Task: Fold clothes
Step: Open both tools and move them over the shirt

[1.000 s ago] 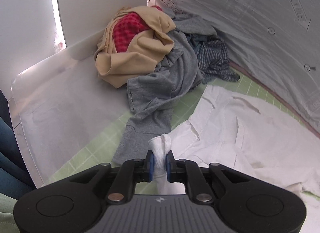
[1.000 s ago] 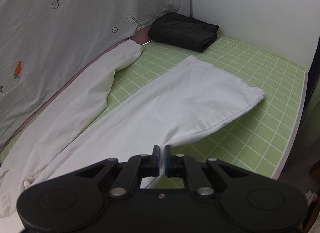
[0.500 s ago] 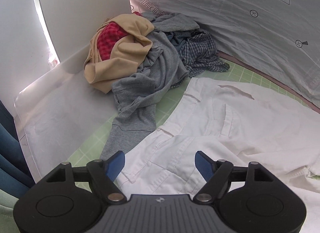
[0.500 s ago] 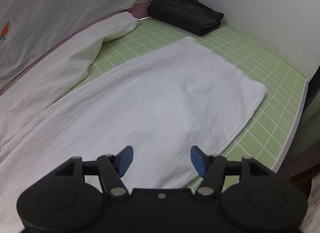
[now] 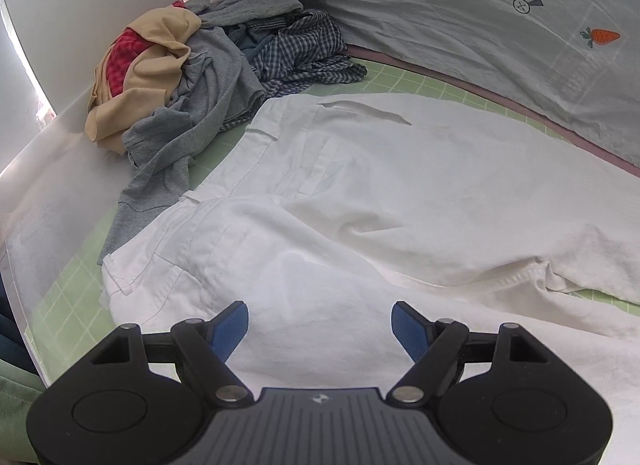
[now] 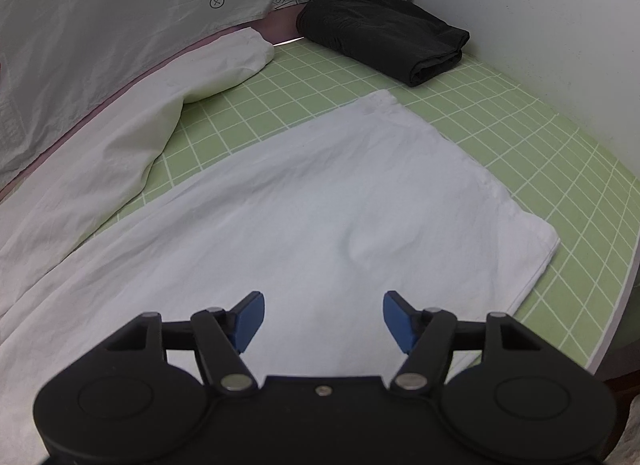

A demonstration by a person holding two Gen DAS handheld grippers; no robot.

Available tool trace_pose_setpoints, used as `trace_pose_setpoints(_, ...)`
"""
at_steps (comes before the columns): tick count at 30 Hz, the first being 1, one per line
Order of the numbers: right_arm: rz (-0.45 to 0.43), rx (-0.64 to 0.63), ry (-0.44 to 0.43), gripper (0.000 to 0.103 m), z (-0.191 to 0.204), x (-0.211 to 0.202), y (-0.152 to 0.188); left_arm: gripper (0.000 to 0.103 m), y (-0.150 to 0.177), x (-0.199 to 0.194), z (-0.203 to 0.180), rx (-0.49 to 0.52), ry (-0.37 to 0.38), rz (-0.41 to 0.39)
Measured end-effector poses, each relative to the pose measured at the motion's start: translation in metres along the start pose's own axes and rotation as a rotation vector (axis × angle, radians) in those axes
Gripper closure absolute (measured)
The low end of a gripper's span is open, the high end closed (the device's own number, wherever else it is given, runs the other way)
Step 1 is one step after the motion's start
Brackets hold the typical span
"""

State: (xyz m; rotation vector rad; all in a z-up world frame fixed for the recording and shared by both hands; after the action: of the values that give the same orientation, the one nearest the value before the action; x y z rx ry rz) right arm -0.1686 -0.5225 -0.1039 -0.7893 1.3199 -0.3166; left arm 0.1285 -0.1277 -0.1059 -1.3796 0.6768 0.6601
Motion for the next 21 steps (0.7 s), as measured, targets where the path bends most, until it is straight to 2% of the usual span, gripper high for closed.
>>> trace_pose_setpoints(3,-0.002,-0.007,-0.011,0.049,-0.002,0.022,-0.014,0.023,-0.002,0.014,-0.003,-0.004,-0.032,0.027)
trace_pose_setpoints(7,-0.028,-0.018,-0.043,0.061,0.016,0.050,-0.041,0.023,-0.015,0.036,-0.006,0.001,-0.066,0.049)
trace_pose_setpoints(14,-0.053,0.001,-0.053,0.063,0.053,0.110,-0.091,0.022,-0.040,0.084,-0.016,0.058,-0.127,0.082)
trace_pose_setpoints(18,-0.059,0.031,-0.060,0.063,0.071,0.139,-0.116,0.016,-0.046,0.109,-0.023,0.063,-0.153,0.124)
trace_pose_setpoints(21,-0.067,-0.017,-0.046,0.063,0.088,0.161,-0.132,0.010,-0.047,0.118,-0.026,0.078,-0.196,0.129)
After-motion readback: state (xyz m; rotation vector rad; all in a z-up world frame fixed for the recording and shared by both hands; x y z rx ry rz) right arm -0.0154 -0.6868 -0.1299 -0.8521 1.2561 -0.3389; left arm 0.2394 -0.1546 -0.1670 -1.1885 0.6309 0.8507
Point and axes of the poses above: each gripper's, at about its wrist camera, not at the fingertips, and x roughly the way its jaws point, z to its left, y to its underside, the point moved 5 cm from there along x, roughly the way its jaws point, and after that the axes turned 8 degrees about -z, right-handed, at the moved point
